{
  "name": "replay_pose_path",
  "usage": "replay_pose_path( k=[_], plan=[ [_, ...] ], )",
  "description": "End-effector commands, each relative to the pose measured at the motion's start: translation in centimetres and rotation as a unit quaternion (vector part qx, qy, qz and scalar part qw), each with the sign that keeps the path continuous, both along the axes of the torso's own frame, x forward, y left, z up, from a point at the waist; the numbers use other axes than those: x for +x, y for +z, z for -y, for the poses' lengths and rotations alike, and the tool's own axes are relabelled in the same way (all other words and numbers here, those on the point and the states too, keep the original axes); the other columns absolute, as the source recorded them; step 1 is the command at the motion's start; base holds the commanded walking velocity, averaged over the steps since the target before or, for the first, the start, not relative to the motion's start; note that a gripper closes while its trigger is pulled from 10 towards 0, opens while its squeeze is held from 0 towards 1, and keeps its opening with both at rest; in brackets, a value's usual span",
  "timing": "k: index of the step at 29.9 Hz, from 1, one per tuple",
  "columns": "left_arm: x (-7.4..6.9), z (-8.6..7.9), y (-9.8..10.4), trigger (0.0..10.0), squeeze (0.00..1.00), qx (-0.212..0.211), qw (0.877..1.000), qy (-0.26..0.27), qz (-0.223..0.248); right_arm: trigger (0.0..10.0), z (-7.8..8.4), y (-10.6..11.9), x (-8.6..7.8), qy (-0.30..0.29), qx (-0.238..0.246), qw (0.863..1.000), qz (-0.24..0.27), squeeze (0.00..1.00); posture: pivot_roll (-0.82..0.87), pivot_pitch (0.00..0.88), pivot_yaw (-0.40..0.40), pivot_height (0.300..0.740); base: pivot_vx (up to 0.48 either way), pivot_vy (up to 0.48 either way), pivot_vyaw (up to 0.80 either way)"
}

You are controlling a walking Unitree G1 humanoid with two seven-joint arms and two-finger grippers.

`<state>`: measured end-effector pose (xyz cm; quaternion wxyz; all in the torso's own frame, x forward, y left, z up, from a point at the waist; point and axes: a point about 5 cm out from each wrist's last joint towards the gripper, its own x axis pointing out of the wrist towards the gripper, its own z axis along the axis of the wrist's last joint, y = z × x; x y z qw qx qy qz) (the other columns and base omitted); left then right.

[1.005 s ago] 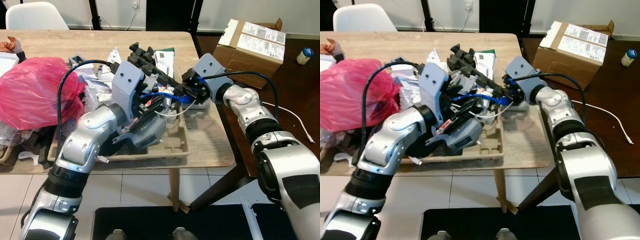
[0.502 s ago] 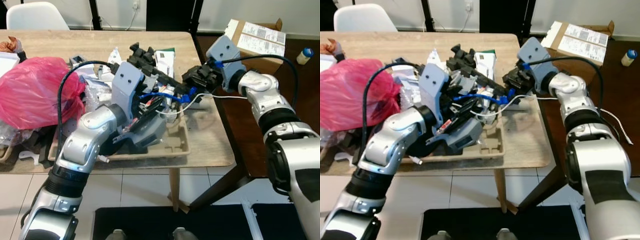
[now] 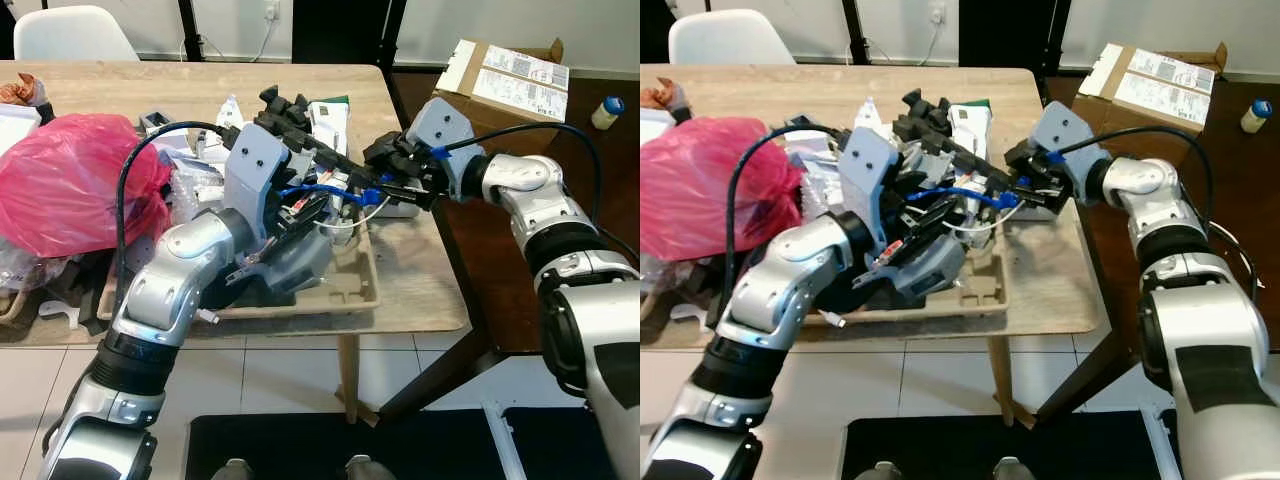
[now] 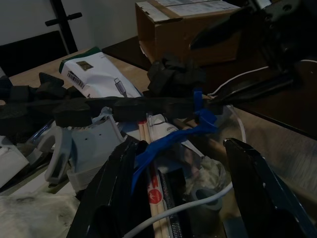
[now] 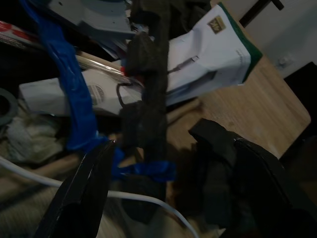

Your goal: Picking trash to rubbish bin

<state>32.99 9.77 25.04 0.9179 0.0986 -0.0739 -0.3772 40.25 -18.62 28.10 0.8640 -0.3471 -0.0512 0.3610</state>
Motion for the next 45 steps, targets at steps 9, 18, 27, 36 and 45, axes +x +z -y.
replay_pose_path(
  k=[9, 18, 27, 36, 45],
  plan=[
    [0.0, 0.5, -0.2, 10.0, 0.0, 0.008, 1.0, -0.01, 0.001, 10.0, -2.3, -2.3, 0.2, 0.013, -0.037, 0.999, -0.004, 0.0, 0.06, 0.177, 0.001, 0.74, 0.0, 0.0, 0.0],
    [-0.1, 0.2, -0.2, 10.0, 0.0, 0.007, 1.0, -0.004, 0.002, 10.0, -3.2, -2.9, 0.5, -0.014, -0.082, 0.996, 0.021, 0.0, 0.07, 0.179, -0.008, 0.74, 0.0, 0.0, 0.0],
    [0.0, 0.2, -0.2, 10.0, 0.0, 0.006, 1.0, -0.001, 0.002, 10.0, -3.0, -2.2, 1.0, -0.061, -0.081, 0.993, 0.055, 0.0, 0.06, 0.181, -0.01, 0.74, 0.0, 0.0, 0.0],
    [0.0, 0.2, -0.2, 10.0, 0.0, 0.005, 1.0, 0.0, 0.001, 10.0, -3.2, -2.0, 1.2, -0.088, -0.059, 0.992, 0.07, 0.0, 0.06, 0.184, -0.01, 0.74, 0.0, 0.0, 0.0],
    [0.0, 0.5, -0.4, 10.0, 0.0, 0.006, 1.0, -0.003, -0.009, 10.0, -4.8, -3.7, 1.3, -0.101, -0.098, 0.986, 0.093, 0.0, 0.06, 0.189, -0.016, 0.74, 0.0, 0.0, 0.0]
  ],
)
